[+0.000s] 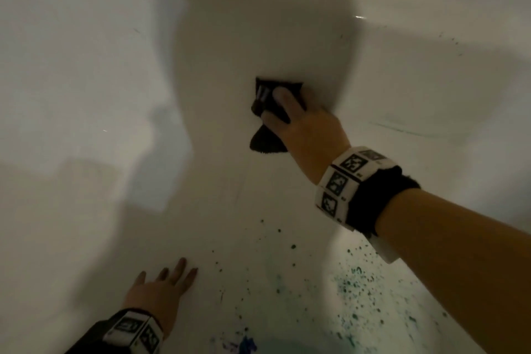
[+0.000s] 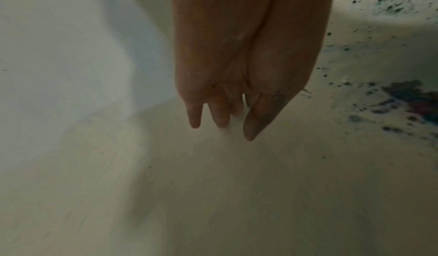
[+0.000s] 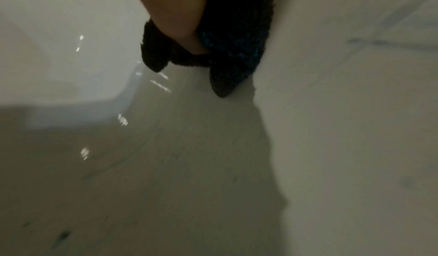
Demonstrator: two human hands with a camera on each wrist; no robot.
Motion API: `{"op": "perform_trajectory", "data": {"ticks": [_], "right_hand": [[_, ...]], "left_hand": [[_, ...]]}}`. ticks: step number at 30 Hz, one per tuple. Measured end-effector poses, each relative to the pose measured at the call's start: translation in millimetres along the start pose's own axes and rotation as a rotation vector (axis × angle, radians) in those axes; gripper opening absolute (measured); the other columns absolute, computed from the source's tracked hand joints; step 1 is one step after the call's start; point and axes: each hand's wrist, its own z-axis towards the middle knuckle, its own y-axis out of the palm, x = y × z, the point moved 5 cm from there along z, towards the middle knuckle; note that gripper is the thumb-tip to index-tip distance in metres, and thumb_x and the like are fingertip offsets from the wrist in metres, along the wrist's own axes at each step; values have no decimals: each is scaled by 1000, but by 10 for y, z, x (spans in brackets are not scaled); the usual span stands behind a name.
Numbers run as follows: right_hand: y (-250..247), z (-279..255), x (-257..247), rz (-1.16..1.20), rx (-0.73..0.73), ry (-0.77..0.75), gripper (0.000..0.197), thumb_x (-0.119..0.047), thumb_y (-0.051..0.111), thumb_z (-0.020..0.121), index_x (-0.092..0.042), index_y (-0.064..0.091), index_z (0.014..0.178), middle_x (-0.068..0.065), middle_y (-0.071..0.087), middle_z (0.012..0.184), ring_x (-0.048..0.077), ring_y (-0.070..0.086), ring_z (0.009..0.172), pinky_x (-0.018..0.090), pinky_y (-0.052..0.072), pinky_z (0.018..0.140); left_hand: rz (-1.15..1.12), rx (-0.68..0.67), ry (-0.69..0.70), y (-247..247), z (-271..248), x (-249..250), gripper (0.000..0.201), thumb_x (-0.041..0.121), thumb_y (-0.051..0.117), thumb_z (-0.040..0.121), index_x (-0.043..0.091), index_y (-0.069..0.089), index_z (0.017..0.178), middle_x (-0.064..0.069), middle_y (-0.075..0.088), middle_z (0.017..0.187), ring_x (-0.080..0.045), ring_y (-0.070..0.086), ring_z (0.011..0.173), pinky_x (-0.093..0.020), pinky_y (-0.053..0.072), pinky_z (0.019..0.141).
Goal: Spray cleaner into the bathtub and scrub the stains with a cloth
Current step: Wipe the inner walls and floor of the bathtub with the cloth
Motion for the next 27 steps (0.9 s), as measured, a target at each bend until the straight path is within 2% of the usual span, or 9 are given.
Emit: {"op": "perform_trajectory", "data": {"ticks": [3, 4, 6, 8, 10, 12, 17, 22, 27], "right_hand": [[435, -145, -145, 32, -497, 33, 49, -20, 52, 92, -17, 38, 139, 11, 19, 152, 40, 24, 135, 48, 40, 98], [566, -237, -164, 94, -642, 58, 49, -25, 46, 95, -16, 33, 141, 9, 15, 152, 35, 22, 136, 45, 35, 102], [592, -404, -205, 157, -708, 86, 44, -26, 57, 89, -8, 48, 128, 12, 34, 142, 33, 37, 126, 40, 44, 92], [393, -481, -218, 190, -477, 10, 31, -22, 77, 64, -5, 67, 88, 12, 61, 104, 34, 58, 92, 34, 53, 56], [33, -559, -133, 233, -138, -26, 22, -25, 60, 66, -6, 68, 72, 12, 66, 84, 29, 56, 79, 28, 50, 41], [-306, -608, 7, 289, 58, -1, 33, -25, 42, 74, -5, 67, 79, 15, 65, 91, 25, 44, 87, 30, 50, 49], [-1146, -681, 711, 220, 386, 218, 26, -17, 62, 83, -4, 63, 106, 18, 52, 110, 24, 41, 96, 27, 41, 73], [-1100, -771, 1414, -68, 307, 318, 46, -5, 66, 77, -7, 53, 121, 31, 49, 120, 51, 47, 103, 52, 47, 80], [-753, -887, 1369, -120, 384, 217, 41, -15, 61, 78, -10, 46, 116, 19, 37, 124, 35, 34, 102, 48, 47, 78]], "left_hand": [[16, 5, 5, 7, 8, -29, 64, 5, 16, 98, 33, -16, 147, 6, -23, 154, -17, 1, 146, -44, 5, 118], [20, 8, 7, 12, 4, -29, 64, 5, 16, 98, 33, -16, 147, 6, -23, 154, -17, 1, 146, -44, 5, 118], [27, 12, 10, 14, 0, -23, 64, 5, 15, 98, 33, -16, 147, 7, -23, 154, -17, 1, 146, -44, 4, 118], [35, 22, 9, 35, 9, -40, 62, 6, 13, 99, 33, -16, 147, 8, -22, 154, -17, 2, 145, -44, 4, 118], [40, 33, -4, 54, 28, -63, 59, 10, 11, 100, 36, -16, 146, 11, -21, 154, -15, 3, 145, -44, 4, 118], [70, 21, -23, 47, 29, -65, 55, 18, 10, 102, 37, -15, 146, 12, -18, 155, -13, 4, 145, -44, 4, 118], [145, -39, -30, -17, -46, 93, 55, 41, 17, 102, 32, -10, 148, 6, -14, 156, -21, 5, 145, -47, 3, 117], [148, -36, -35, 83, -70, 138, 70, 62, 25, 93, 36, -11, 147, 6, -16, 156, -23, 1, 145, -46, 5, 117], [145, -87, -17, 86, -50, 105, 67, 58, 24, 95, 37, -12, 147, 7, -18, 156, -22, -1, 145, -48, 5, 116]]}}
